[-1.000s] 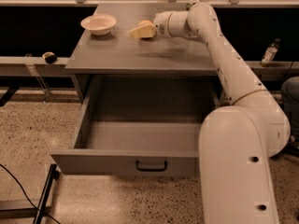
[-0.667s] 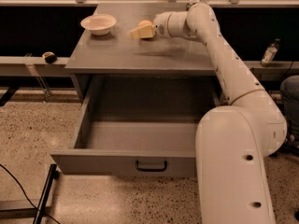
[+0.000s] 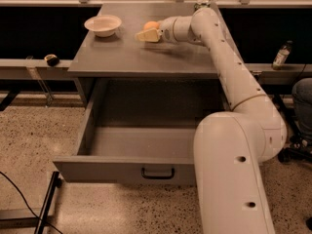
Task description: Place orange into top drawer
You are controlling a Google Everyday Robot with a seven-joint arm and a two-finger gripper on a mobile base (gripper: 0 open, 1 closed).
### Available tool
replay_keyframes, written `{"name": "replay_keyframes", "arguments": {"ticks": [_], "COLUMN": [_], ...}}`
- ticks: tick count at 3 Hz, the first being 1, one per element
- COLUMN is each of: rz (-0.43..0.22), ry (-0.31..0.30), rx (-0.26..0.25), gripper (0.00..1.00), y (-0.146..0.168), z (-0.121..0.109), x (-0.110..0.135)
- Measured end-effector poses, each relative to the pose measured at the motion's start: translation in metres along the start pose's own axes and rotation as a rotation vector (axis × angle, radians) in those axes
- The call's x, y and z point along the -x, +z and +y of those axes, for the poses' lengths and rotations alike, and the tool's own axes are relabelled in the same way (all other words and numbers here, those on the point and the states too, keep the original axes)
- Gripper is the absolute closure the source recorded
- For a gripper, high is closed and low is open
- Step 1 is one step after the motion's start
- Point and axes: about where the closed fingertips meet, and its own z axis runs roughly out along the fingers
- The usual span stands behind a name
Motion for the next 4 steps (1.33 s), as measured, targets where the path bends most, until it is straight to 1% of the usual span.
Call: {"name": "replay_keyframes", "arguments": {"ticks": [1, 2, 3, 4], "rz": [-0.027, -0.081, -0.211, -0.231], "ry": [0.010, 0.019, -0.106, -0.187], "rx": [0.005, 0.041, 0.203, 0.344], "gripper": [0.49, 0.72, 1.00, 1.00], "y": [0.007, 0.005, -0.038, -0.076], "z": [-0.003, 0.001, 0.042, 0.076], "x": [-0.001, 0.007, 0.066, 0.069]}}
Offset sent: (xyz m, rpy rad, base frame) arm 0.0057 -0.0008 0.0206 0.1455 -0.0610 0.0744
